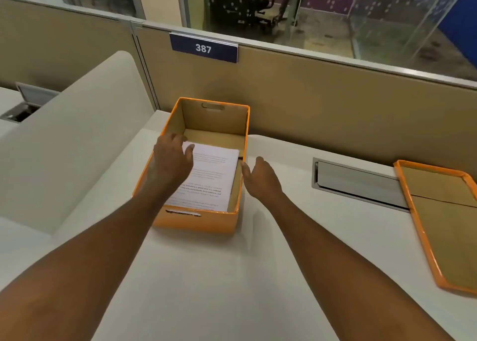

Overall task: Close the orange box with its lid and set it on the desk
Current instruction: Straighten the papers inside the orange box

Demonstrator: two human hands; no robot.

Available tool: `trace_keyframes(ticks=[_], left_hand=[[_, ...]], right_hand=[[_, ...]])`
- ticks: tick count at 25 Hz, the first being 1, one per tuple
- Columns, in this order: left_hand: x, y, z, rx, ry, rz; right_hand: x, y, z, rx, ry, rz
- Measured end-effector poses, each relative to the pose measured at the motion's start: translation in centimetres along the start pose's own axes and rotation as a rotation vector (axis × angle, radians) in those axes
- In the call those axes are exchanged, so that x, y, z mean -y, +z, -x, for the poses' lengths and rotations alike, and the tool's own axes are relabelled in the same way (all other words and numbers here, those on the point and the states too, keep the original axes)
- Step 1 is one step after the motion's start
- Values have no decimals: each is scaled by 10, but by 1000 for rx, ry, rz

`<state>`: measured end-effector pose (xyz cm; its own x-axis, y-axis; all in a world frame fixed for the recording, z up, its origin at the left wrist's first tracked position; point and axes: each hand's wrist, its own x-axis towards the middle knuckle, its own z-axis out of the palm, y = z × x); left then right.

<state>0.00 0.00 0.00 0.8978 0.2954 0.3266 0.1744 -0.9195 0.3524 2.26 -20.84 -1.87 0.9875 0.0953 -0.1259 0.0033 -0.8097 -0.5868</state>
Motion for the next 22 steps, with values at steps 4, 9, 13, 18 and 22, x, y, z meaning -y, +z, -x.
trace_keyframes(ticks=[4, 9, 13, 18, 22], left_hand=[[36, 10, -32, 9, -271, -94], [78, 38, -55, 290, -491, 50], [93, 51, -59, 288, -421, 125], [92, 45, -55, 292, -366, 111], [79, 26, -33, 254, -354, 138]], right_hand=[[21, 18, -29, 17, 46, -69], [26, 47, -55, 24, 140, -180], [23, 58, -62, -34, 189, -247], [19, 54, -56, -52, 186, -274], [17, 47, -31, -112, 150, -274]])
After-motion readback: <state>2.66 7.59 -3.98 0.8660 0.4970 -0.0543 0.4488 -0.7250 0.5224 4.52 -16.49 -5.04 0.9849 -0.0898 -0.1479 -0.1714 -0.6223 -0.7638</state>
